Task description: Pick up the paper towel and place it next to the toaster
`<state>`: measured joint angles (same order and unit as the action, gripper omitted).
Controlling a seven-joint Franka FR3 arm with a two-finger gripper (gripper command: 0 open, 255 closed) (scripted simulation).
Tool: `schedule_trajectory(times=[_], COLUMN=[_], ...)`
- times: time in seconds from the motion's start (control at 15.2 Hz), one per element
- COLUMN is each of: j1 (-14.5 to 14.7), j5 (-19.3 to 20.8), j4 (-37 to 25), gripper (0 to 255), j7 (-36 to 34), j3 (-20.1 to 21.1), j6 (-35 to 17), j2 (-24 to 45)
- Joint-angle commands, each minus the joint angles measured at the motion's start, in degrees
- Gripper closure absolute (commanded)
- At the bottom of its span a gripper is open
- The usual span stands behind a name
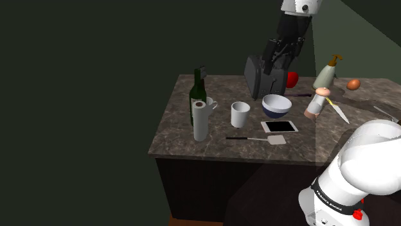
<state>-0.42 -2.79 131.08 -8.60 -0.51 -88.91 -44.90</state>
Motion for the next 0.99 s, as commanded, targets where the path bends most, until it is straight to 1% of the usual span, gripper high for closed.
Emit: schedule_trajectory(times=[0.0, 0.46, 0.92], j1=[0.00, 2.95, 5.44], j5=[0.00, 0.49, 1.61], j4=[0.00, -0.52, -4.23], gripper=[0, 0, 0], j7=[0.00, 4.65, 8.56], j3=[0.00, 1.88, 4.14], j6=[0.00, -11.44, -21.02], j2=[0.00, 11.70, 24.71])
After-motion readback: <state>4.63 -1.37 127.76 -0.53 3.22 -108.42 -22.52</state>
